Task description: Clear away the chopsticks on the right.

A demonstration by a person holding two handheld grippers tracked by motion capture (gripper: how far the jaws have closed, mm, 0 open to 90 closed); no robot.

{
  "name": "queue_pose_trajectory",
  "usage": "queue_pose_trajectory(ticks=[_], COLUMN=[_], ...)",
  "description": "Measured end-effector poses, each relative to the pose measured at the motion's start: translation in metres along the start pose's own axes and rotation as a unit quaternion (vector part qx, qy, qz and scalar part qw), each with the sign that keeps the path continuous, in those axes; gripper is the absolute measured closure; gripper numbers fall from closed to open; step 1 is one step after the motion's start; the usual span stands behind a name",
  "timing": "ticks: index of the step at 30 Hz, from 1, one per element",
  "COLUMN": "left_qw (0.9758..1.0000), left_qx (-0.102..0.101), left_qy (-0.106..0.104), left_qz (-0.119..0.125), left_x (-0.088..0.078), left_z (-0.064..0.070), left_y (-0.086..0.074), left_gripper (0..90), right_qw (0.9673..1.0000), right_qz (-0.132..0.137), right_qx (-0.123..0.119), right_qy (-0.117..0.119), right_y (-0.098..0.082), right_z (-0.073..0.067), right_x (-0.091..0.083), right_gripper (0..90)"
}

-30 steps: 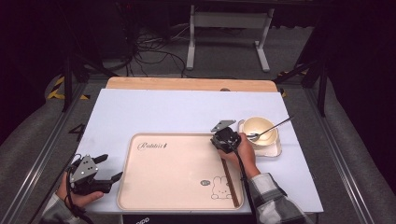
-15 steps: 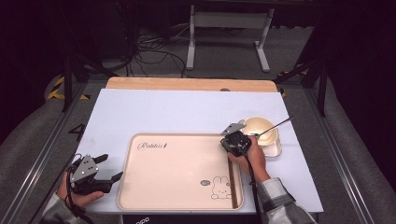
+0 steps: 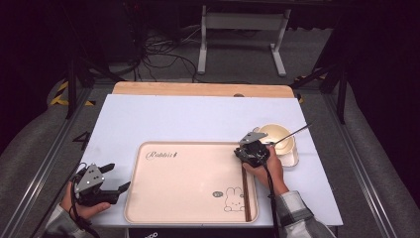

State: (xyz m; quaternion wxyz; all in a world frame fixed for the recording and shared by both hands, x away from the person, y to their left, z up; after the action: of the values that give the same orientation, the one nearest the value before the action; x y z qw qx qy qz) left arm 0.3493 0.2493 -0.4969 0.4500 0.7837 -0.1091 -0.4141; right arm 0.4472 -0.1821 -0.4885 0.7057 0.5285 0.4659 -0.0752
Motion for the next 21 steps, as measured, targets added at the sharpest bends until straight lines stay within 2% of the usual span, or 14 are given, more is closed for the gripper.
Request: queue_pose_trajectory(ticks=[8, 14, 21], left_qw=[1.0000, 1.0000, 1.0000], left_qx=[0.003, 0.004, 0.000], left_qy=[-0.002, -0.003, -0.003], left_qz=[0.002, 0.004, 0.005], left_x=[0.001, 0.000, -0.001], left_z=[0.000, 0.000, 0.000], left_y=[0.001, 0.001, 0.000], left_gripper=[17.3, 17.3, 17.3], right_qw=[0.9997, 0.9982, 0.9962], right_qz=[0.017, 0.049, 0.079], right_qx=[0.012, 0.021, 0.010], right_qy=[0.013, 0.026, 0.035], right_y=[-0.001, 0.002, 0.007], right_z=[0.004, 0.005, -0.001], right_x=[-0.009, -0.024, -0.043], right_gripper=[79.7, 75.2, 73.7])
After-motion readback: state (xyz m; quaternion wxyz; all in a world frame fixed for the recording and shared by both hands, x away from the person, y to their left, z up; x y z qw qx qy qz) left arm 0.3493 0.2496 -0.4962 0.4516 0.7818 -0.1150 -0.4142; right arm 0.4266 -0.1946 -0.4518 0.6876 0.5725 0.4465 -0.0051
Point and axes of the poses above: each handheld gripper's, and its own axes: x roughly forward along the jaws, y roughly out of its top, z roughly to its right, the point moved 6 cm from there along x, roughly forward along the jaws, and after that the axes turned 10 degrees about x, right-handed, at the moved point
